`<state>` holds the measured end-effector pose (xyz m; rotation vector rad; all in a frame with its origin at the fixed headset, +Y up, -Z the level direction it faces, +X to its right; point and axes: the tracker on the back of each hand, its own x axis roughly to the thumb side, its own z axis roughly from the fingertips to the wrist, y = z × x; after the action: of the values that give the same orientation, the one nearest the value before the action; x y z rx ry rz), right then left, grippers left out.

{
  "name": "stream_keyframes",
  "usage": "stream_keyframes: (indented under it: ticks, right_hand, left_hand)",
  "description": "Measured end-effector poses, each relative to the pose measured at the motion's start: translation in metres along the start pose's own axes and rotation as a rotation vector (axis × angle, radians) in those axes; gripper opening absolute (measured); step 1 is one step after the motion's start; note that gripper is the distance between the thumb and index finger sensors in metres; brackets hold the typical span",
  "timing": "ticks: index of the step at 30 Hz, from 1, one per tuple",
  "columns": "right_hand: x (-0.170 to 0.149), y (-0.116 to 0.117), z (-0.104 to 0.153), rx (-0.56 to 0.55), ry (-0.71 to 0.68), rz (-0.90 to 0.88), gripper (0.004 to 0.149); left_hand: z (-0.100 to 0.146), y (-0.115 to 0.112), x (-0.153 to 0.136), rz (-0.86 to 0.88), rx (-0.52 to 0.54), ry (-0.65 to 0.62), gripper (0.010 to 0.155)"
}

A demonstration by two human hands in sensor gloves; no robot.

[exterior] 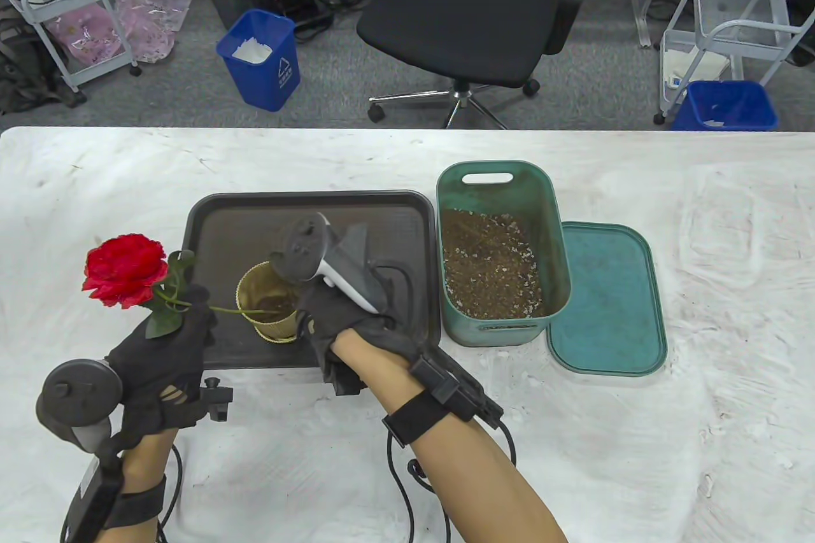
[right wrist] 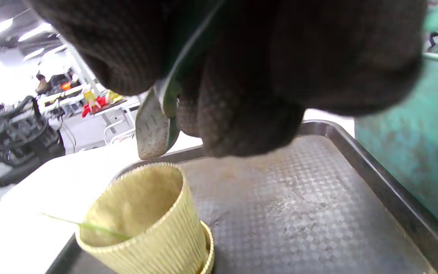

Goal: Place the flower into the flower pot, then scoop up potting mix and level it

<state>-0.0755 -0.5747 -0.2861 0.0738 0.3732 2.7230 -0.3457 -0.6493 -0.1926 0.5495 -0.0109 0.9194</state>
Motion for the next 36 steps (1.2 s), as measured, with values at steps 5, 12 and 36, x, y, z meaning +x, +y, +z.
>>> stream_keyframes:
  ticks: [5, 12, 36]
  right_hand:
    - [-0.041, -0.041, 0.002, 0.018, 0.07, -0.252, 0.053]
    - [-0.123, -0.104, 0.013, -0.063, 0.239, -0.471, 0.053]
    - [-0.21, -0.064, -0.045, 0.247, 0.683, 0.01, 0.052]
  left_hand:
    - [0.0, 0.0, 0.0, -0.003, -0.001, -0.003, 0.042]
    - [0.0, 0.0, 0.0, -0.008, -0.002, -0.009, 0.042]
    - [0.001, -0.001, 0.001, -0.006, 0.001, -0.004, 0.042]
